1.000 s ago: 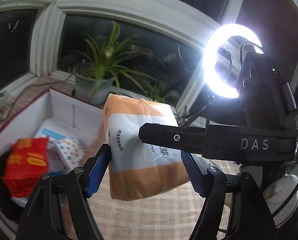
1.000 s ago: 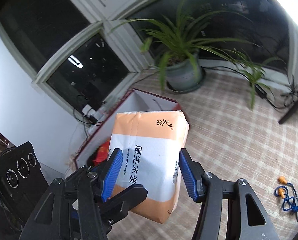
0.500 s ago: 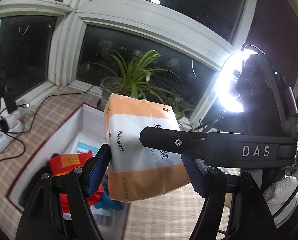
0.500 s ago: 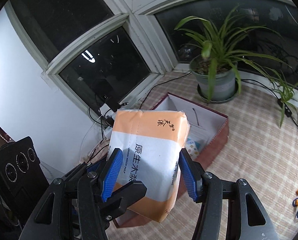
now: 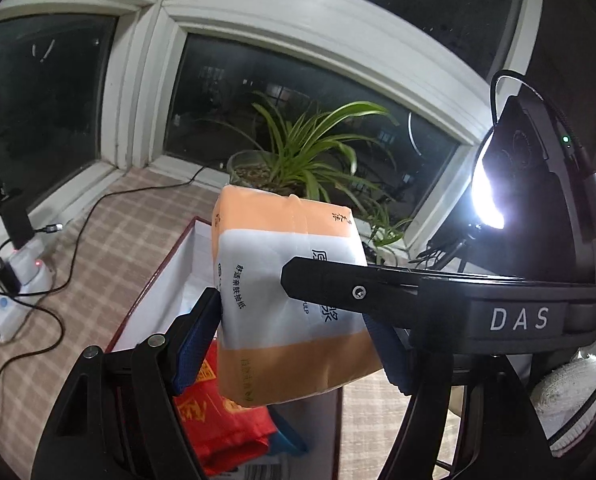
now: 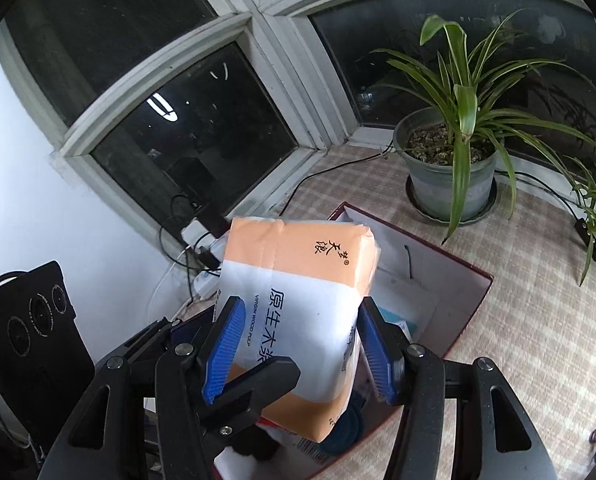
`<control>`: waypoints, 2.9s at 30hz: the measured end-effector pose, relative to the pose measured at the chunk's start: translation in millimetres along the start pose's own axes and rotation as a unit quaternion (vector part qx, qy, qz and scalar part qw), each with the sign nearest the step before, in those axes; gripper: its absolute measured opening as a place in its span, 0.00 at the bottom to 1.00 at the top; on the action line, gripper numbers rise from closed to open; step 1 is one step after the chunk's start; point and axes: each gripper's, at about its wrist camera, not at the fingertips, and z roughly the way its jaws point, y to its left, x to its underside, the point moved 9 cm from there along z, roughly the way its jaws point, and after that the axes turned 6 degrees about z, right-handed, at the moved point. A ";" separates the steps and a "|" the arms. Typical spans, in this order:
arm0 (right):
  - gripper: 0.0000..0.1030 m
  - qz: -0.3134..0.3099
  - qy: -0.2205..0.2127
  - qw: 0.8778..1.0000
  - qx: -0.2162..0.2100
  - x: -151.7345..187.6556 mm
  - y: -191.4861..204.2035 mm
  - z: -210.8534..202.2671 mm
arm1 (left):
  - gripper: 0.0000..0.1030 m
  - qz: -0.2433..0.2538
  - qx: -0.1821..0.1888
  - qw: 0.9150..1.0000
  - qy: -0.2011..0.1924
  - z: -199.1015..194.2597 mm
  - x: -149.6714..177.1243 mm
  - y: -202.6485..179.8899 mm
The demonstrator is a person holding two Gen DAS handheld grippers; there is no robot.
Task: Organize soft objects
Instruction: 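Carry the tissue pack with both tools into the shoebox and release, then withdraw both open tools and move them toward the earplugs and grey sachet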
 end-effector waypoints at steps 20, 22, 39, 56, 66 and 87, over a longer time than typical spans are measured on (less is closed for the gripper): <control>0.61 0.025 0.020 0.999 0.016 -17.9 -37.5 46.0 | 0.68 -0.039 -0.026 0.998 0.052 39.7 8.5 34.7; 0.62 0.027 0.018 0.999 0.015 -17.6 -39.7 44.3 | 0.68 -0.037 -0.029 0.998 0.052 38.7 9.5 34.8; 0.63 0.047 -0.041 0.997 0.040 11.1 -68.8 -24.0 | 0.68 -0.023 -0.014 0.999 0.018 -7.5 11.2 1.1; 0.69 0.102 -0.141 0.982 0.069 105.4 -189.4 -185.0 | 0.68 0.018 0.043 0.999 0.027 -7.5 69.0 -131.6; 0.76 0.100 -0.144 0.973 0.153 164.2 -292.4 -278.6 | 0.70 0.067 0.071 0.994 0.042 26.9 106.4 -237.6; 0.76 0.049 -0.075 0.966 0.243 203.4 -401.5 -269.6 | 0.70 0.222 0.052 0.966 0.124 166.7 170.9 -351.9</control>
